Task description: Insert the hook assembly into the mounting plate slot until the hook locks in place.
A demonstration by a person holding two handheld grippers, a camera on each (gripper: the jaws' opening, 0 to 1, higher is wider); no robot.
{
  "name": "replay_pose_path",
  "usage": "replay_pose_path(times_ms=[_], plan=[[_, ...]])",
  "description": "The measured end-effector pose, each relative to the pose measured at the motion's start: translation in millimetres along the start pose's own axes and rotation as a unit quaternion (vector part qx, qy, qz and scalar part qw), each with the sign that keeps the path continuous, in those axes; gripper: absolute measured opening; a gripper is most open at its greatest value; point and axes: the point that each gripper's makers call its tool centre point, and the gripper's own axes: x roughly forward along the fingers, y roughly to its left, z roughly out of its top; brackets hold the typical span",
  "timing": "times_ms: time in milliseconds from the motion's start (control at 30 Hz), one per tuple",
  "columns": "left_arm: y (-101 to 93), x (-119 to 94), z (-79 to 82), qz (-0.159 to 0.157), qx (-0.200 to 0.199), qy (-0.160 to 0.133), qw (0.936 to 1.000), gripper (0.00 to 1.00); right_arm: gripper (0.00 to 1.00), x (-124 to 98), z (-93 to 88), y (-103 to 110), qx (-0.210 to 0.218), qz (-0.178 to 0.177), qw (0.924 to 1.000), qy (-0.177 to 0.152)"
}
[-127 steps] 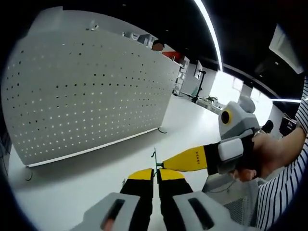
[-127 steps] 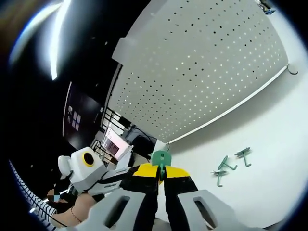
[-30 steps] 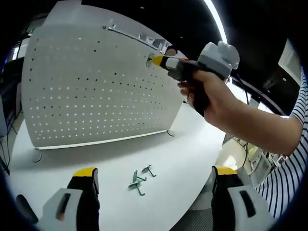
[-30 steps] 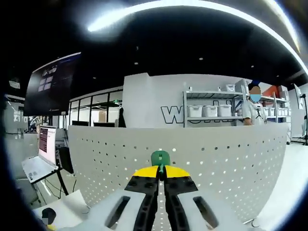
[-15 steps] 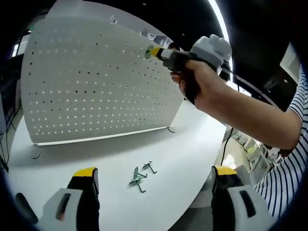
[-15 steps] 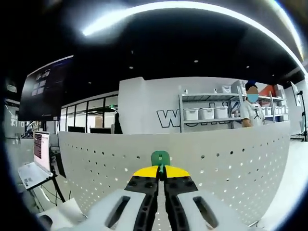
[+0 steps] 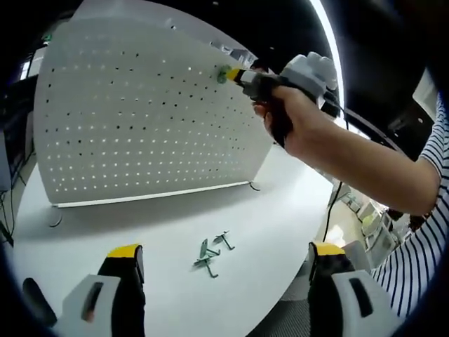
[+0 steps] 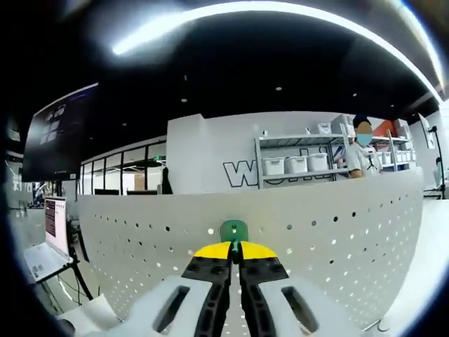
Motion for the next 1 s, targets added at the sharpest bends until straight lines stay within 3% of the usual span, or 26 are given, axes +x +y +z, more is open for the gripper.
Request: replay_pose_path(times_ms=[767,1000], plan=[[9.6,-4.0,-7.6,0.015,-0.011,0.004,0.9998,0.98,0.00,4.8,-6.1,-1.3,0.002,-0.018,0.9998,0.010],[10.0,-5.1,-8.2,0.016,-0.013,0.004,0.9998,0.99,0.01,10.0,-7.2,-0.1,-0.004,-0.015,0.9995,0.026]])
